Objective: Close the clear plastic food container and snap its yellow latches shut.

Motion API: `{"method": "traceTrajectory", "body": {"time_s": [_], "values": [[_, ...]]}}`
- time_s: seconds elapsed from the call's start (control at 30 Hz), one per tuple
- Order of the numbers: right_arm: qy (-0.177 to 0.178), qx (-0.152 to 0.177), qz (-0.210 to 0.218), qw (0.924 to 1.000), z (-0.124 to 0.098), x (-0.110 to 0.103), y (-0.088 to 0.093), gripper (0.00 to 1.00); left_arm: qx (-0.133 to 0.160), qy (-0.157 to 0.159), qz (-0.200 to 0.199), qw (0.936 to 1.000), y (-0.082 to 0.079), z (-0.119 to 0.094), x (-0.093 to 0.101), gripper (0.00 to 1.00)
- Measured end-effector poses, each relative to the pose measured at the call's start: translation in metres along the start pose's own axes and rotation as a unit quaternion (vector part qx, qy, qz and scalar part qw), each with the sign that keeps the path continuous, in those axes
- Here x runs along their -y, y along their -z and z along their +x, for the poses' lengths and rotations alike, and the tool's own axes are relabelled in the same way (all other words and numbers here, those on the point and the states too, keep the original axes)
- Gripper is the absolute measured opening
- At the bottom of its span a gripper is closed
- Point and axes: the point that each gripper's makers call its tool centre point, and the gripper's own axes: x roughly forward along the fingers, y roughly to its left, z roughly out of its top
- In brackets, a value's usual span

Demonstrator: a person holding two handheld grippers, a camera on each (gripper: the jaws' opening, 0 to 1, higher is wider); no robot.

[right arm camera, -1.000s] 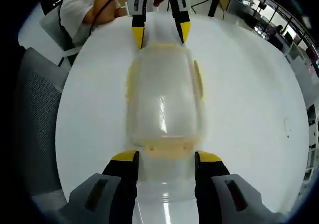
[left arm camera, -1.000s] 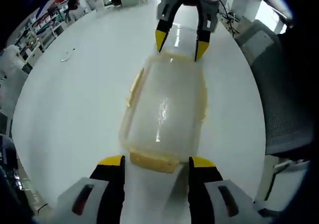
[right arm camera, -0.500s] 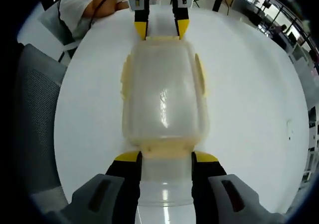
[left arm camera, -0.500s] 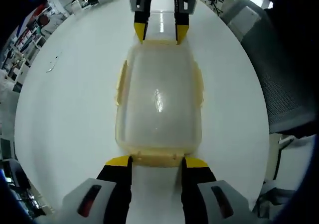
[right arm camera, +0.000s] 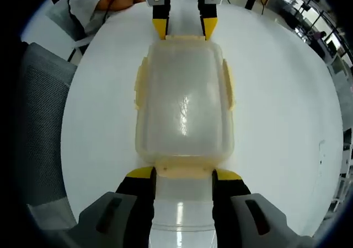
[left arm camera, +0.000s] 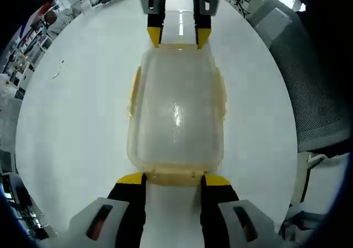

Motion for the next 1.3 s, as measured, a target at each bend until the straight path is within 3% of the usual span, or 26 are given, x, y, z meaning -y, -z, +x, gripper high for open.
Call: {"method": "traceTrajectory", "body": {"time_s": [0.2,0.23,0.4,0.63,0.83,1.07,1.3], "values": [[0.0,0.014,0.003,0.9999,-0.001,0.0,0.0,0.37,0.052,0.006,-0.012,0.9985,-0.002,-0.002,0.005,0.32],[-0.01,0.025,0.027,0.9993,-0.003,-0.003,-0.001,0.37,0.054,0.009,-0.013,0.9984,-0.001,-0.003,0.006,0.32],[-0.01,0.037,0.015,0.9991,-0.008,-0.006,-0.009,0.36,0.031,0.0,-0.01,0.9995,0.002,-0.006,0.009,0.32],[-0.011,0.058,0.01,0.9982,-0.025,-0.013,-0.019,0.36,0.031,0.006,-0.025,0.9992,0.006,-0.015,0.018,0.32],[-0.008,0.055,0.005,0.9984,-0.031,-0.017,-0.014,0.36,0.05,0.005,-0.032,0.9982,-0.005,-0.026,0.021,0.32],[-0.001,0.053,0.003,0.9986,-0.046,-0.017,-0.011,0.36,0.047,-0.003,-0.026,0.9985,-0.016,-0.039,0.018,0.32],[0.022,0.064,0.005,0.9977,-0.064,-0.002,-0.013,0.36,0.056,-0.025,-0.025,0.9978,-0.024,-0.054,0.003,0.32]]}}
